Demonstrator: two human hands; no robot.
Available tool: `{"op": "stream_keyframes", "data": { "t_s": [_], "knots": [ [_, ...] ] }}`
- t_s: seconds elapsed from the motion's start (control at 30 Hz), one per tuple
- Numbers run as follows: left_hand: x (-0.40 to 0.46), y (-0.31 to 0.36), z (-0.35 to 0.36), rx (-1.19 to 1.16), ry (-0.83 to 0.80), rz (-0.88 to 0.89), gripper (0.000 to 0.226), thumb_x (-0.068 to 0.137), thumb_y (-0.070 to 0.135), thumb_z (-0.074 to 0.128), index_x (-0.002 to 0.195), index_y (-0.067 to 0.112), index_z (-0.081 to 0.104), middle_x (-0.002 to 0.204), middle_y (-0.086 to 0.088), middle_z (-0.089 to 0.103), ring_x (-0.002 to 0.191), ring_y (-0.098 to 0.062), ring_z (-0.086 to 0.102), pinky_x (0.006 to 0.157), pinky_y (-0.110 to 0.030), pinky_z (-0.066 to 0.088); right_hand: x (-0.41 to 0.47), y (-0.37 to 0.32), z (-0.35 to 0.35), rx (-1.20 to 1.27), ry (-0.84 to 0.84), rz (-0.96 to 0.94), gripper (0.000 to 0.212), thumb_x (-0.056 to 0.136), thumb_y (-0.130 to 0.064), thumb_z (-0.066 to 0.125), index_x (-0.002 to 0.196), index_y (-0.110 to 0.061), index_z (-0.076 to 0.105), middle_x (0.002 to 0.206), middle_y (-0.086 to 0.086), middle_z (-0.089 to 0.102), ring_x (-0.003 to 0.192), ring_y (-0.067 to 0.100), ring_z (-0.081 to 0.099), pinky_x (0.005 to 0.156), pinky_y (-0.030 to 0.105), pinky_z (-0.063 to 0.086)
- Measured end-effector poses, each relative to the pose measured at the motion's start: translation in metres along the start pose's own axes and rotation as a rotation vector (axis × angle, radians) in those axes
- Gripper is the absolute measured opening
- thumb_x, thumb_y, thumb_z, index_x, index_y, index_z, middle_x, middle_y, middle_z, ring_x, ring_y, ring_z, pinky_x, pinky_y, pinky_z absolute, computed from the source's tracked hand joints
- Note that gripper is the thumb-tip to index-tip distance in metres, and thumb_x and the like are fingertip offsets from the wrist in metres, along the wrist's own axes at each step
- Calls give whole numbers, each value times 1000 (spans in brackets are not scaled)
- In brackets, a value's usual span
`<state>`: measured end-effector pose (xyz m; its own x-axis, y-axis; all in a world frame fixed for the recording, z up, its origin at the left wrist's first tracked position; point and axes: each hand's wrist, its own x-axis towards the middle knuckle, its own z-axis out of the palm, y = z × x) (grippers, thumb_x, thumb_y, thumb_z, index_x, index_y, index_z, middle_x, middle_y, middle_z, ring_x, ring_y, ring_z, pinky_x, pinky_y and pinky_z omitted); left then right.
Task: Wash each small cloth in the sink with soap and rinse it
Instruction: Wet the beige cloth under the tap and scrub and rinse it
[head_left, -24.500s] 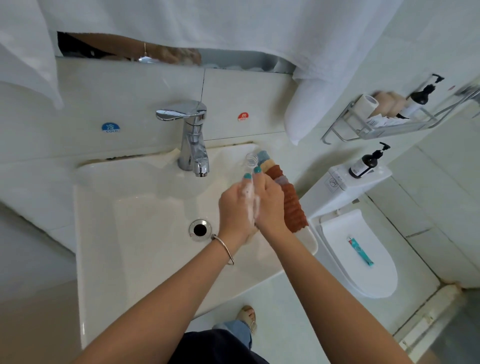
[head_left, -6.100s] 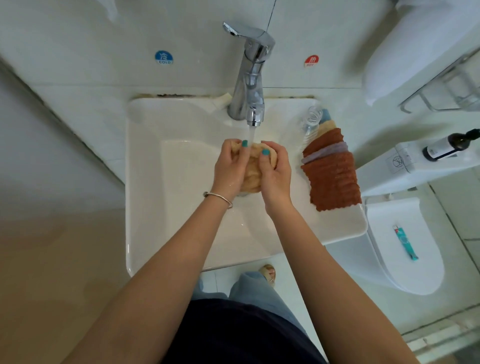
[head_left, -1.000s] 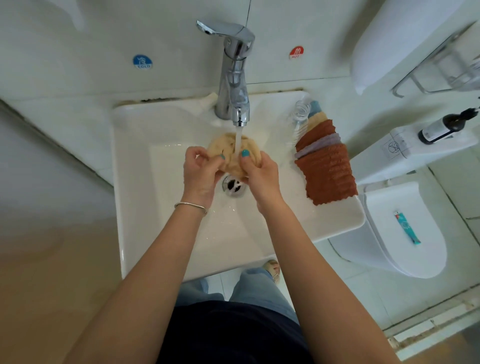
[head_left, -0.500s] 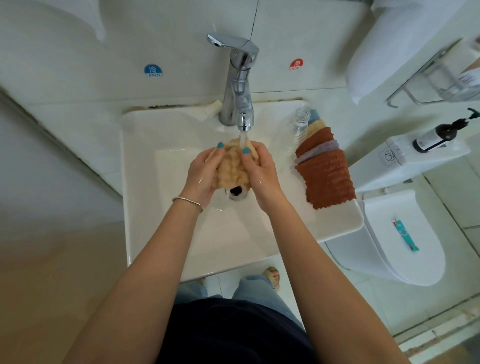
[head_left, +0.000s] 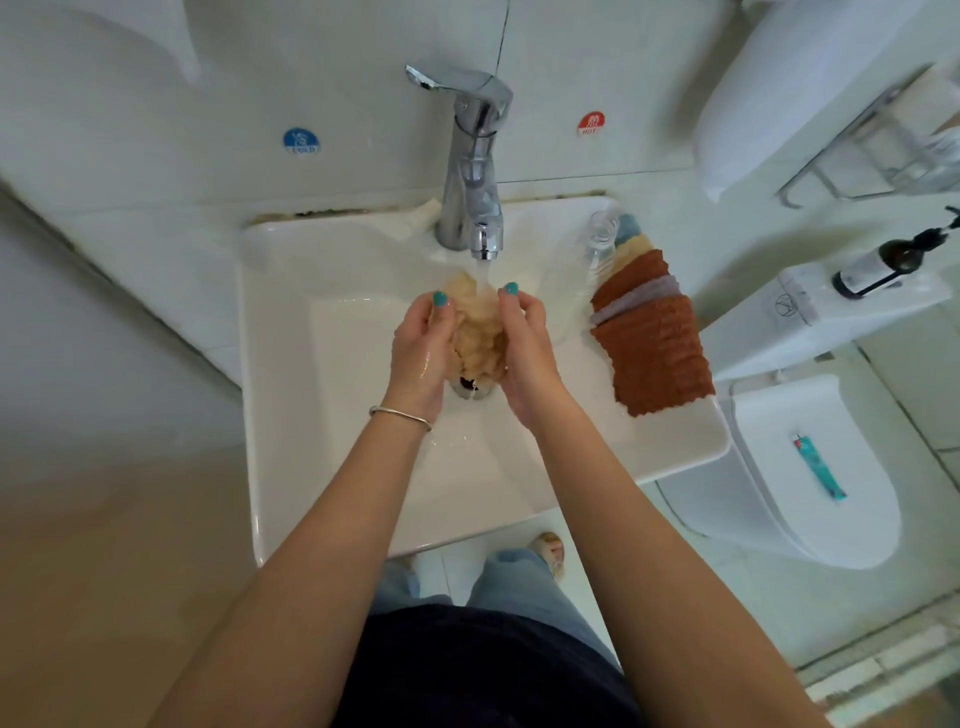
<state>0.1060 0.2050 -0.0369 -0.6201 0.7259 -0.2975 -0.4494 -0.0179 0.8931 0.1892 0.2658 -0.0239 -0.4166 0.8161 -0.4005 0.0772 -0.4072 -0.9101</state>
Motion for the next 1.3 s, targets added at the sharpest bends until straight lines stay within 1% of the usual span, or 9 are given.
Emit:
{"op": "stream_keyframes", "data": {
  "t_s": [0.23, 0.4, 0.5, 0.63, 0.77, 0.9, 1.07, 1.23, 1.3],
  "knots": [
    [4, -1, 11, 297, 129, 176, 4, 100, 33, 49, 100, 31, 52, 102, 2, 66, 94, -17, 64, 88, -42, 54, -2, 11, -2, -19, 85, -275, 18, 91, -6, 64, 100, -21, 57, 94, 0, 64, 81, 6, 62, 73, 23, 53],
    [3, -5, 16, 263, 134, 157, 16, 102, 37, 45, 109, 22, 44, 96, 8, 62, 81, -4, 63, 71, -27, 54, -2, 2, 8, 244, 36, -91, 18, 92, -23, 64, 108, -20, 59, 99, 9, 64, 88, 19, 64, 75, 32, 53],
    [4, -6, 17, 269, 152, 226, 15, 102, 33, 45, 111, 20, 42, 94, 11, 59, 74, 8, 59, 68, -15, 49, 8, -2, 15, -11, -2, -53, 17, 98, -33, 53, 99, -17, 58, 96, 8, 66, 88, 21, 66, 73, 33, 52],
    [12, -7, 21, 323, 171, 197, 13, 102, 39, 44, 104, 26, 44, 98, 5, 61, 83, -3, 60, 71, -19, 46, 11, -3, 21, -242, -7, -137, 12, 100, -29, 50, 92, -20, 52, 81, 0, 61, 72, 9, 59, 65, 28, 49],
    [14, -7, 28, 360, 294, 188, 27, 97, 45, 51, 78, 29, 43, 70, 13, 58, 65, -1, 55, 62, -18, 44, 11, 6, 22, -280, 77, -225, 24, 99, -42, 49, 98, -18, 54, 82, -8, 64, 77, 7, 63, 73, 32, 53],
    [18, -4, 38, 334, 337, 197, 41, 97, 35, 56, 65, 21, 34, 49, 15, 43, 50, -2, 40, 51, -12, 34, 16, 4, 23, -248, 185, -206, 24, 99, -38, 52, 85, -18, 48, 70, -12, 57, 60, -2, 53, 60, 21, 45],
    [32, -6, 42, 323, 327, 137, 46, 97, 34, 52, 58, 19, 34, 53, 7, 38, 59, -15, 34, 60, -29, 34, 20, -1, 25, -223, 215, -213, 32, 100, -30, 50, 72, -16, 44, 65, -9, 49, 60, 5, 46, 62, 25, 42],
    [37, 3, 46, 555, 321, 135, 51, 101, 30, 46, 53, 13, 44, 56, 1, 45, 47, -9, 33, 51, -24, 27, 29, -14, 20, -428, 183, -200, 43, 102, -22, 39, 60, -18, 40, 66, -1, 46, 71, 20, 48, 73, 44, 44],
    [35, 4, 46, 477, 332, 99, 54, 100, 33, 50, 50, 16, 36, 49, 4, 39, 46, -8, 32, 50, -24, 27, 28, -11, 19, -392, 183, -206, 45, 101, -21, 42, 57, -18, 35, 59, -2, 42, 64, 17, 42, 65, 39, 39]
  ]
}}
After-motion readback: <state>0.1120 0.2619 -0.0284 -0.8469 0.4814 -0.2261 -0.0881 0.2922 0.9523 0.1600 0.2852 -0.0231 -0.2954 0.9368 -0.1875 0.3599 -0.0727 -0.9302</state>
